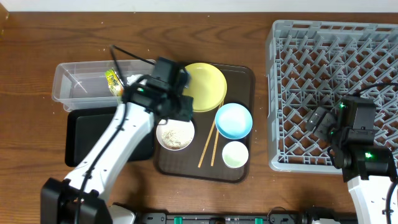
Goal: Sort waste into correct bins and load items into the dishwasher rack
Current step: 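Grasp the rim of the white rice bowl with the left gripper, then tip the rice bowl over the black tray to dump the rice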
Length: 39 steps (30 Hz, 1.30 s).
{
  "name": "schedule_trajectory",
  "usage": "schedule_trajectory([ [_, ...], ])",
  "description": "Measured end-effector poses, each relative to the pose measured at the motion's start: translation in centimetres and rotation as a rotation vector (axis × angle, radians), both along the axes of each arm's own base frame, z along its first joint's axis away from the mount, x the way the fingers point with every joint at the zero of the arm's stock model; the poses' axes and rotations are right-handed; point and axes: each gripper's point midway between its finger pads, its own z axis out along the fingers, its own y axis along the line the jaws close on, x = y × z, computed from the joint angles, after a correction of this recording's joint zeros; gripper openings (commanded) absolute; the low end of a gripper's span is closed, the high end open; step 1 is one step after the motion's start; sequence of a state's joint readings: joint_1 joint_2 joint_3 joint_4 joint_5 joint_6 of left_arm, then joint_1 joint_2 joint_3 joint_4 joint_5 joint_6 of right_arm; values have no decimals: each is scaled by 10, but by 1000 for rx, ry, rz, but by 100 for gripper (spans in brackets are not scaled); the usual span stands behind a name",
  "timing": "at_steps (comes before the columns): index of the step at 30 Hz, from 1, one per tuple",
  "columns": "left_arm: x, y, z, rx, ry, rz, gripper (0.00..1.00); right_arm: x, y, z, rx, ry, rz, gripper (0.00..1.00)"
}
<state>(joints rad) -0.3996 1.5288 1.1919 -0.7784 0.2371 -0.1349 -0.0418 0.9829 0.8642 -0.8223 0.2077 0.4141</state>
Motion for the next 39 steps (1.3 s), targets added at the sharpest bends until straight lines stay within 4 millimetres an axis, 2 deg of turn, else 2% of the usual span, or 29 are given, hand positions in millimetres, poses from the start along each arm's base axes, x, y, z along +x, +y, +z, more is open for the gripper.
schedule_trajectory([
  [7, -18, -24, -43, 52, 126, -52, 50, 0, 1, 0, 5, 0, 4, 99],
  [15, -31, -29, -87, 115, 252, -65, 50, 0, 1, 0, 6, 0, 4, 99],
  [19, -35, -27, -100, 134, 290, -61, 40, 0, 1, 0, 7, 0, 5, 99],
  [22, -35, -27, -102, 135, 293, -59, 33, 0, 2, 0, 7, 0, 5, 99],
  [26, -33, -27, -102, 133, 285, -51, 13, 0, 2, 0, 7, 0, 5, 99],
  [27, -33, -27, -102, 132, 286, -51, 10, 0, 2, 0, 7, 0, 5, 99],
  [31, -33, -25, -101, 140, 286, -39, 6, 0, 2, 0, 7, 0, 5, 99],
  [39, -33, -23, -97, 148, 284, -9, 6, 0, 2, 0, 8, 0, 6, 99],
])
